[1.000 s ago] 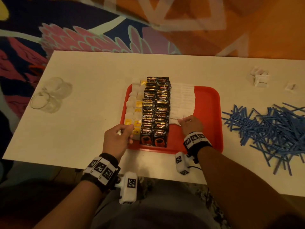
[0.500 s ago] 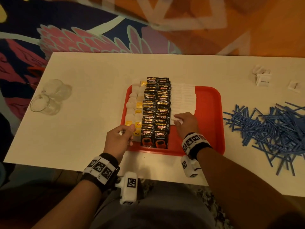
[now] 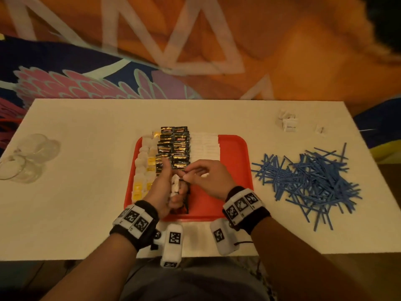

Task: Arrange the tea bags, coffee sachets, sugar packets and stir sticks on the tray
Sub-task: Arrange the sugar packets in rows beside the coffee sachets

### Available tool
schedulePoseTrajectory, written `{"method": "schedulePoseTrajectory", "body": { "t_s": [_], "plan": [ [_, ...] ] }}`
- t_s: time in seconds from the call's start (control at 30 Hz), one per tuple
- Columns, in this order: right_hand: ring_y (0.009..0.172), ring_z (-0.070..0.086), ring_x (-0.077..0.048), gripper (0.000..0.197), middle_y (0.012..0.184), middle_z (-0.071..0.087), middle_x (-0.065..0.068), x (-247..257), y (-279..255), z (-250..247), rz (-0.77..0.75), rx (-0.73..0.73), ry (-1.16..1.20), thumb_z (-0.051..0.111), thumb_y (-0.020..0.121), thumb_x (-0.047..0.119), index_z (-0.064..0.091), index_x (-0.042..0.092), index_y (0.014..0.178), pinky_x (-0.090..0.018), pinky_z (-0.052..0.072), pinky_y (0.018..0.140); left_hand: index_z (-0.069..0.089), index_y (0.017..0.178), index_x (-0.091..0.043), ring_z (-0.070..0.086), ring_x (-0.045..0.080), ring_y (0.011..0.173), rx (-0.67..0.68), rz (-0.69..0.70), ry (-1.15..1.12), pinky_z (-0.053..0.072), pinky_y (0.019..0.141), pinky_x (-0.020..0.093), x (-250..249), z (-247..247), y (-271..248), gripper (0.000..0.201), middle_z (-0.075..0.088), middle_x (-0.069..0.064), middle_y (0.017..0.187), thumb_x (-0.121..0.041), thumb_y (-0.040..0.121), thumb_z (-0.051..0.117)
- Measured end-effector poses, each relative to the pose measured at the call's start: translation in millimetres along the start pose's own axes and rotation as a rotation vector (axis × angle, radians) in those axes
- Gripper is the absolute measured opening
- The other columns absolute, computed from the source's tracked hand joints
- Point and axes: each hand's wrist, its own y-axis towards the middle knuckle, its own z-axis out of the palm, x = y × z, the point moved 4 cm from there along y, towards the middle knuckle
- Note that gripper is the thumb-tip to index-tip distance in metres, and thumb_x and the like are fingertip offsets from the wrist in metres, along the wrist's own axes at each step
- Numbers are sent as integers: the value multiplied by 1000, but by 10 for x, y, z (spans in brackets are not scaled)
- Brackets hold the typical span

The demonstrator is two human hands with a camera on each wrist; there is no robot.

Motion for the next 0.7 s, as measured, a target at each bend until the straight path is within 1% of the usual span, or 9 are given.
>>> {"method": "schedulePoseTrajectory", "body": {
  "t_s": [0.07,0.13,0.17,0.23,0.37,0.5,0.57,0.63,0.7],
  "plan": [
    [80,69,-15,15,88,74,1,110,-61,-54,4,69,5,81,78,23,74,23,91,-25,53,78,63,71,-10,30,10,29,84,-10,64,15,41,15,-28,211,20,86,43,5,50,-84,82,21],
    [67,68,-14,9,84,74,-6,179,-107,-142,25,77,12,77,81,17,75,15,90,-29,55,74,70,75,-14,30,10,30,121,-4,110,16,41,15,-59,393,34,86,44,7,54,-85,81,22],
    [62,66,-14,7,81,73,-9,198,-125,-207,43,58,43,75,84,14,74,9,90,-27,55,69,70,80,-13,30,10,31,140,-1,122,17,40,14,-76,470,41,86,46,8,56,-85,80,24],
    [59,63,-13,7,75,70,-11,212,-163,-357,86,-17,140,72,87,10,73,4,88,-22,51,60,70,88,-10,30,9,30,184,5,115,19,37,12,-107,606,58,85,48,9,58,-83,81,26],
    [64,62,-5,9,72,68,0,183,-231,-628,152,-224,260,70,89,17,70,13,82,-22,46,56,68,92,-14,29,8,31,210,75,166,18,38,14,-183,767,61,61,52,9,60,-70,85,43],
    [63,66,-9,12,70,70,-2,226,-240,-784,135,-346,296,69,90,19,70,7,87,-22,48,55,69,98,-11,29,11,39,54,278,366,23,41,20,-301,795,34,38,58,6,71,-47,87,64],
    [61,66,-9,16,71,71,-2,237,-225,-799,139,-366,319,68,91,18,69,3,94,-22,48,54,72,93,-9,27,12,39,-33,351,325,24,41,21,-350,768,44,21,47,10,63,-29,93,66],
    [61,67,-10,18,71,71,-2,230,-209,-788,150,-385,351,67,92,19,66,1,98,-23,47,53,72,89,-6,26,12,38,-121,404,258,23,41,21,-405,726,52,15,38,4,53,-19,94,66],
    [62,67,-11,18,74,72,-3,219,-204,-784,161,-413,382,67,92,20,64,3,99,-24,46,54,71,88,-7,30,11,38,-198,460,261,26,40,20,-463,685,40,15,51,-1,53,-18,95,65]
  ]
}}
